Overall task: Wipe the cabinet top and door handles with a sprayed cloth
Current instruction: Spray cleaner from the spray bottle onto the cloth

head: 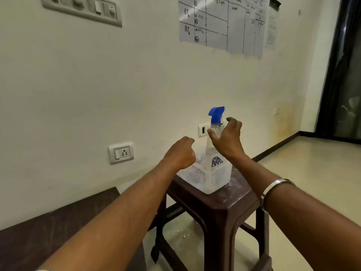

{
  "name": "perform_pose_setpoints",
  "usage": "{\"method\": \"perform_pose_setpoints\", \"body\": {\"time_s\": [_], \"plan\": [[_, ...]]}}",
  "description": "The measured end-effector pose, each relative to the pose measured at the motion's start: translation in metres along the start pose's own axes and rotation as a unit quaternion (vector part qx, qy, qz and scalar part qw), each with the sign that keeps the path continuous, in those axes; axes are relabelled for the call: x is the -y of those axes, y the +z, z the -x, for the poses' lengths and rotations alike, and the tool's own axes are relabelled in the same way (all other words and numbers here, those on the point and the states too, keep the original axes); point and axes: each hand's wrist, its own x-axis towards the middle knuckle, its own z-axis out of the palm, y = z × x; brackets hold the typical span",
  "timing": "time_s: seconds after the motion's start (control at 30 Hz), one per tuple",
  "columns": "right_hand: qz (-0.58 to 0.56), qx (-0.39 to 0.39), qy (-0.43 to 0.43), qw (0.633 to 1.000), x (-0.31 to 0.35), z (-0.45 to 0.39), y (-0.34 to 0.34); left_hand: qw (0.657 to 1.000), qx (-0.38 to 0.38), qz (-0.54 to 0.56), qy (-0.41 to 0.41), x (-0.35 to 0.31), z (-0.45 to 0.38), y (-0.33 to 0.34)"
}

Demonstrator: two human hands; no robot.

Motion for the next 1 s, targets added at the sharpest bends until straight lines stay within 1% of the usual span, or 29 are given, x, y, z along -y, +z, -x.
{"method": "perform_pose_setpoints", "body": {"time_s": [0.07,0.13,0.33,0.43,0.5,0.57,0.63,0.7,0.77,0.87,1.0], "plan": [[-0.045,0.025,0.041,0.998,0.000,-0.009,0.006,0.999,0.032,0.003,-0.017,-0.001,-0.013,0.007],[-0.057,0.045,0.056,0.996,0.000,-0.017,0.013,0.996,0.078,-0.009,-0.030,-0.001,-0.028,0.015],[-0.113,0.050,0.058,0.991,-0.012,-0.028,0.034,0.982,0.174,-0.065,-0.040,-0.005,-0.063,0.037],[-0.139,0.036,0.046,0.989,-0.018,-0.028,0.041,0.954,0.256,-0.143,-0.065,-0.010,-0.075,0.047],[-0.149,0.021,0.038,0.988,-0.021,-0.028,0.044,0.934,0.301,-0.172,-0.084,-0.010,-0.085,0.053],[-0.156,0.007,0.034,0.987,-0.025,-0.029,0.047,0.931,0.304,-0.167,-0.114,-0.007,-0.092,0.061],[-0.160,0.001,0.029,0.987,-0.026,-0.029,0.048,0.940,0.275,-0.151,-0.134,-0.003,-0.093,0.072],[-0.167,0.000,0.023,0.986,-0.027,-0.028,0.049,0.943,0.264,-0.155,-0.134,0.000,-0.094,0.077],[-0.169,-0.003,0.019,0.985,-0.027,-0.028,0.052,0.938,0.277,-0.165,-0.129,0.000,-0.096,0.077],[-0.173,-0.008,0.016,0.985,-0.028,-0.028,0.054,0.937,0.286,-0.145,-0.140,-0.005,-0.095,0.073],[-0.176,-0.013,0.014,0.984,-0.028,-0.027,0.053,0.940,0.277,-0.137,-0.147,-0.005,-0.095,0.077]]}}
